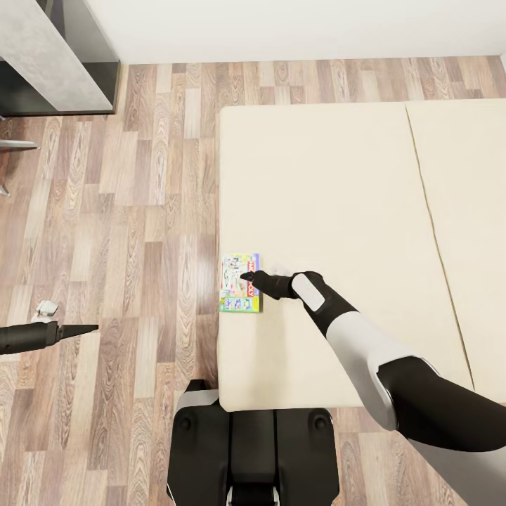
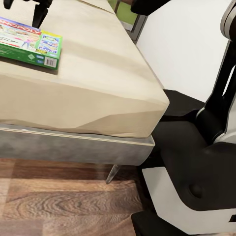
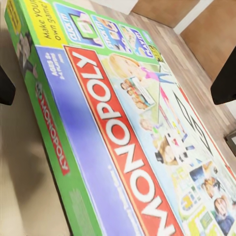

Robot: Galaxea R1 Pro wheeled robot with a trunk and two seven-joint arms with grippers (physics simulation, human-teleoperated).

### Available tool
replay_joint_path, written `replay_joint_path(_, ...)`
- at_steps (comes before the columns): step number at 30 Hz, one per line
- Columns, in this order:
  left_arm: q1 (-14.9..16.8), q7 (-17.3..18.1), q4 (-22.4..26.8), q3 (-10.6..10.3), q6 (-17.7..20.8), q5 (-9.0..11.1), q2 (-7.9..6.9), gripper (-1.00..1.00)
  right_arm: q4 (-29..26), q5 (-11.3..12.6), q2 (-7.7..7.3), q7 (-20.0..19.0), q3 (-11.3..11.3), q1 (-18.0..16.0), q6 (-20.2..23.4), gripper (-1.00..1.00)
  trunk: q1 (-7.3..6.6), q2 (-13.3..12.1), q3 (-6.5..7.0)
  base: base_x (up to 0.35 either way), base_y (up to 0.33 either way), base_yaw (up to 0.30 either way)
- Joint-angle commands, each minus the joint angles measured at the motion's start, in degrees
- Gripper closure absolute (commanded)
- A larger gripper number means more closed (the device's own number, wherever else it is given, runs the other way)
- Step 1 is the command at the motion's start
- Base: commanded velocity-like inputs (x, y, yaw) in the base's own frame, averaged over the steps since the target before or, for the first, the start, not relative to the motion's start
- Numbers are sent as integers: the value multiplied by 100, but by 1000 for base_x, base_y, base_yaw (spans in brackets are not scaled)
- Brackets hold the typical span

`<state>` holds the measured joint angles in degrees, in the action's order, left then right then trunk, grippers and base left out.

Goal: Put all the toys in the child's room - the three board games (two on the bed and one on the table), the two jigsaw puzzles on the table, and the tennis ball on the table - inside the toy box on the table in the child's room.

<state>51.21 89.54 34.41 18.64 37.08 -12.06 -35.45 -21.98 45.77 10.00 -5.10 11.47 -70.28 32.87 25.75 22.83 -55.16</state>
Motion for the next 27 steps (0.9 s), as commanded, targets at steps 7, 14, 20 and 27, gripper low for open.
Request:
replay_joint_path(7, 3, 46, 4, 25, 62, -63, 3, -100, 1, -41, 0, -5, 51, -3, -25, -100, 3, 9, -6, 0, 0, 0)
replay_joint_path(14, 3, 46, 4, 25, 59, -64, 3, -100, 1, -45, 0, 17, 57, -3, -45, -100, 3, 9, -6, 0, 0, 0)
replay_joint_path(20, 3, 46, 4, 25, 60, -63, 3, -100, 1, -42, 0, 18, 59, -3, -187, -100, 3, 9, -6, 0, 0, 0)
replay_joint_path(27, 3, 46, 4, 25, 62, -67, 3, -100, 1, -42, 0, 18, 64, -3, -208, -100, 3, 9, -6, 0, 1, 0)
